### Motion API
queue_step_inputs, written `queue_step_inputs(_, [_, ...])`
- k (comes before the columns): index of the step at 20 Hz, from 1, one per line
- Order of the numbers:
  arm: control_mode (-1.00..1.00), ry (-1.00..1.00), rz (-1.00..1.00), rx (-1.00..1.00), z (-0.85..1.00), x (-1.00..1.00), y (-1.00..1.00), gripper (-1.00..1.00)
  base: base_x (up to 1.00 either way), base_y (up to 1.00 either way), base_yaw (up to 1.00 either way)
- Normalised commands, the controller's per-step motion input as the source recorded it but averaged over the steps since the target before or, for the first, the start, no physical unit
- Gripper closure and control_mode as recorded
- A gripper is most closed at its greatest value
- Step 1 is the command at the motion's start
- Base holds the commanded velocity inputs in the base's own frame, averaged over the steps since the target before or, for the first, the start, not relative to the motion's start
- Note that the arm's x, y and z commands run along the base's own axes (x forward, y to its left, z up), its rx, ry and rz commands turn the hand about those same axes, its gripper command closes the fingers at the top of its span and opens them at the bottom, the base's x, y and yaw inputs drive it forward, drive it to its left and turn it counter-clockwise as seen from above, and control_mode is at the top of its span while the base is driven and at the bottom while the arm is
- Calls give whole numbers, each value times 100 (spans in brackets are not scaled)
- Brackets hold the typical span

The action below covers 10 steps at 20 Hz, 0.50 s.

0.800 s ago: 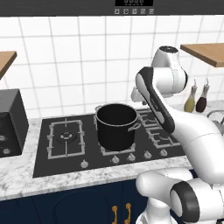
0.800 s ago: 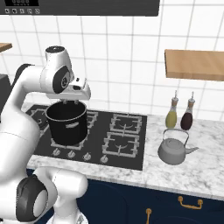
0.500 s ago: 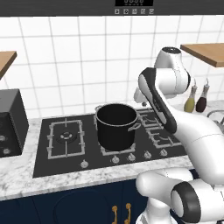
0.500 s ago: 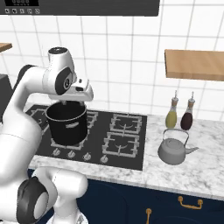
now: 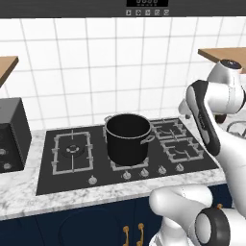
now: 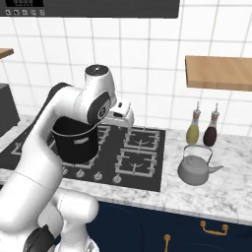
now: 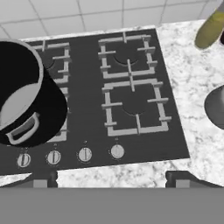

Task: Pick the kettle from the counter and place it on a stove burner. Then turn the burner on.

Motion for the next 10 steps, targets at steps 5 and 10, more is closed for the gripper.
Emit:
queue_step_inputs(5, [-100,-1,-52,18,0,0,-100,-100,0,0,0])
queue_step_inputs(10, [-100,0,-60,12,-5,14,-100,-100,0,0,0])
